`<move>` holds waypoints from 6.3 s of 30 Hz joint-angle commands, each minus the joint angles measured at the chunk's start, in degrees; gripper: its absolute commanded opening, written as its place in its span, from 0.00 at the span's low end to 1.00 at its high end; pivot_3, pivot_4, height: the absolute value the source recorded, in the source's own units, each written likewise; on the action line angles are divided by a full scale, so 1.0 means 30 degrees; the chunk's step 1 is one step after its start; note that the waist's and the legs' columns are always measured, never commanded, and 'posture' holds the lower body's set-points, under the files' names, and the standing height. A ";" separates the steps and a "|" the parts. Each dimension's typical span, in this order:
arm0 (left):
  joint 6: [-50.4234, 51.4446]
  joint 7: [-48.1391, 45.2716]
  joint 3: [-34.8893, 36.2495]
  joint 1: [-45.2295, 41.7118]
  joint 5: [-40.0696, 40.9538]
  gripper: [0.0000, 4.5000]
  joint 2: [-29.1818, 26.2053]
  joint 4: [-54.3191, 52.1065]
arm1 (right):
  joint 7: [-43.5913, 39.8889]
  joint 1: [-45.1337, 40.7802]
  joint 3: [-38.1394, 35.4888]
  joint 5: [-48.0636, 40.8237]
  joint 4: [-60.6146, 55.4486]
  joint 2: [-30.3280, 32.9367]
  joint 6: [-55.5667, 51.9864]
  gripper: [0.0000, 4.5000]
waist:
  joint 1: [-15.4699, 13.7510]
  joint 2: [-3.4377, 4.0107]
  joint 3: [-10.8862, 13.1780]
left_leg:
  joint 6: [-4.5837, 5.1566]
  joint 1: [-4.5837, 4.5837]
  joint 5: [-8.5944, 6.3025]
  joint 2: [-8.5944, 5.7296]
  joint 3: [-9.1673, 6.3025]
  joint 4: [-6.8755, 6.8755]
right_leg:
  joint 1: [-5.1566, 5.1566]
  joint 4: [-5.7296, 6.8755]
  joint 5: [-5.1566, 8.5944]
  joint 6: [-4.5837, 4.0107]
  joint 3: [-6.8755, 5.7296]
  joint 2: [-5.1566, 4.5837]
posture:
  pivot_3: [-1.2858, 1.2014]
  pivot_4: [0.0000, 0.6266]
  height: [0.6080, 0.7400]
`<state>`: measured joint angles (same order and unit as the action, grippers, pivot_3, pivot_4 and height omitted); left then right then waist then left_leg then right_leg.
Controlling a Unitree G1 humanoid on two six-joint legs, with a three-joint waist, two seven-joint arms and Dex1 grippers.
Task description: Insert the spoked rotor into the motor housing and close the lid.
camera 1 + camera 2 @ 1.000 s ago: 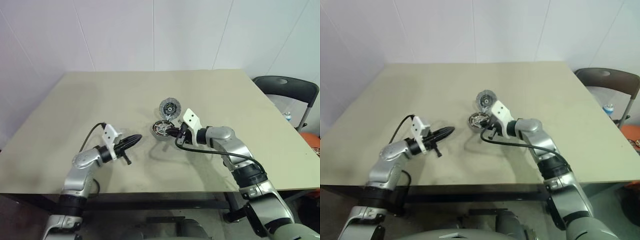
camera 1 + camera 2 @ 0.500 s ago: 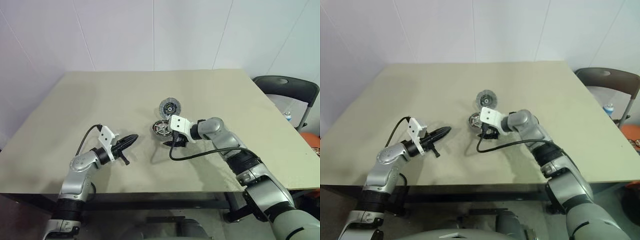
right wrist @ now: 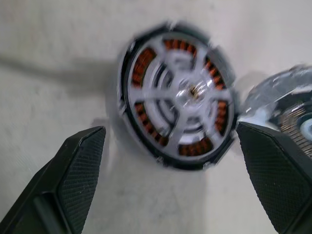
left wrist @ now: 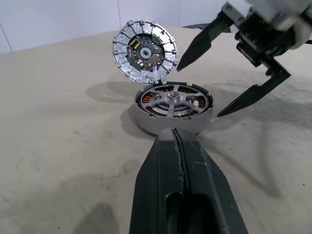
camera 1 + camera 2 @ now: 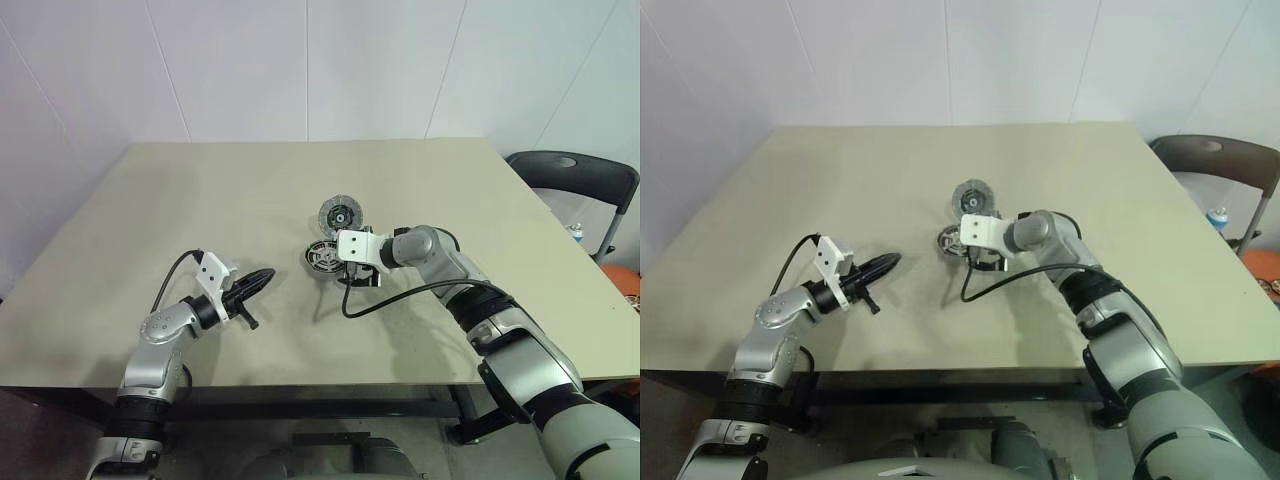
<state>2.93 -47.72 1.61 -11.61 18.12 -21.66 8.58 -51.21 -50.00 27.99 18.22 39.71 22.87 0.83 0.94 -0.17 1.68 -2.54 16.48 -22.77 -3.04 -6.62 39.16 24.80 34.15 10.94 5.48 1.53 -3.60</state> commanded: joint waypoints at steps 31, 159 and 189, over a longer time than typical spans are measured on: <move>-0.0377 0.0667 0.0350 -0.0316 0.0054 0.00 -0.0184 -0.0408 | -0.5638 0.3122 -0.0349 -0.0352 -0.9060 0.1682 -0.4051 0.25 | -0.0069 0.0003 -0.0009 | 0.0015 0.0015 -0.0010 0.0002 0.0003 -0.0019 | 0.0034 -0.0006 -0.0001 -0.0002 0.0005 -0.0002 | 0.52 0.00 1.00; 0.0503 0.0752 0.0086 -0.0062 -0.0242 0.00 -0.0282 -0.0695 | 0.0007 0.1560 -0.3896 -0.6613 -0.8023 0.0744 -1.1531 0.01 | -0.0107 0.0011 -0.0040 | -0.0050 -0.0005 0.0021 0.0258 0.0009 -0.0025 | 0.0035 -0.0069 -0.0144 -0.0225 -0.0028 0.0308 | 0.52 0.00 1.00; 0.1274 0.0514 -0.0119 0.0002 -0.0259 0.00 -0.0612 -0.1591 | 0.0660 0.4385 -0.2805 -0.8220 -0.9708 -0.1219 -1.4166 0.21 | -0.0082 0.0033 -0.0029 | -0.0046 -0.0025 0.0019 0.0258 0.0008 -0.0023 | 0.0029 -0.0042 -0.0145 -0.0223 -0.0027 0.0312 | 0.52 0.00 1.00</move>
<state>7.07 -46.11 0.92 -10.98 16.95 -22.97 6.38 -49.24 -37.29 19.41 -6.97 10.01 18.81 -41.89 0.70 -0.07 1.59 -2.68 16.41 -22.71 -2.27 -6.59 39.09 24.89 34.02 10.50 4.81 1.45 -2.66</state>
